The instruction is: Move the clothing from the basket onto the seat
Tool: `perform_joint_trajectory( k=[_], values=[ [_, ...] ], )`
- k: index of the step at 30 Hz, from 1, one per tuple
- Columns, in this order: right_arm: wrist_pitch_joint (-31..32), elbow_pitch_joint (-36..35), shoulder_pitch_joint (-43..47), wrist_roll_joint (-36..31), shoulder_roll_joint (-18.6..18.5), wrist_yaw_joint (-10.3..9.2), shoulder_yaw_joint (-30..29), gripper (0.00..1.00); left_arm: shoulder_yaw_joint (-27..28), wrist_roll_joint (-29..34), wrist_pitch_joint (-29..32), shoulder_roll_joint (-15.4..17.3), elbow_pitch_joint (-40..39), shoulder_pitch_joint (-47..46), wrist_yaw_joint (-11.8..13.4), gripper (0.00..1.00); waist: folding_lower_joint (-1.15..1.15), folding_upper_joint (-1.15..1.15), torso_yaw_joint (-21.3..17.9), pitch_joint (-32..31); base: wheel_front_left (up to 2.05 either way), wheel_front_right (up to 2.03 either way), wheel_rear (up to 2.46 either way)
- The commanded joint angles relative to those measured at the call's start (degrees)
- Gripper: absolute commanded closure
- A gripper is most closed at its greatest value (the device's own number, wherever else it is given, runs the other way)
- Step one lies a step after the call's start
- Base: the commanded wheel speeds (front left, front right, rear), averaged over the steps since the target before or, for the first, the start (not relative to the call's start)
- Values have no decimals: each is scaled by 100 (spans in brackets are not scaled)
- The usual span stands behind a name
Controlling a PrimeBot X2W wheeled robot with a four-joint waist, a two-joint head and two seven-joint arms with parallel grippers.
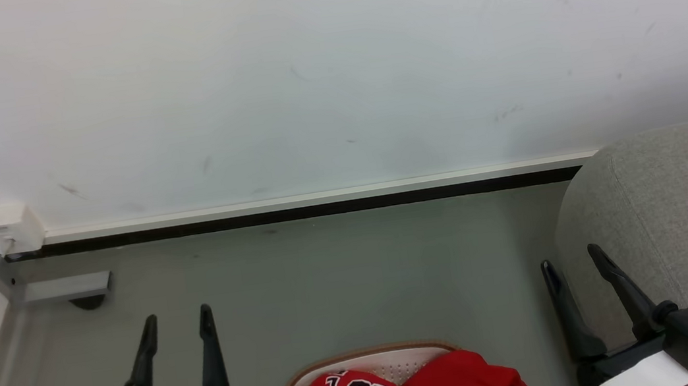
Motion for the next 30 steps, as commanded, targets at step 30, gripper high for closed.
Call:
perform_joint_trajectory(
  k=[30],
  values=[
    [-123, 48, -94, -216, 5, -12, 87, 0, -24, 235, -112, 51, 82, 49, -3, 0, 0, 0, -68, 44, 0, 0, 0]
  ],
)
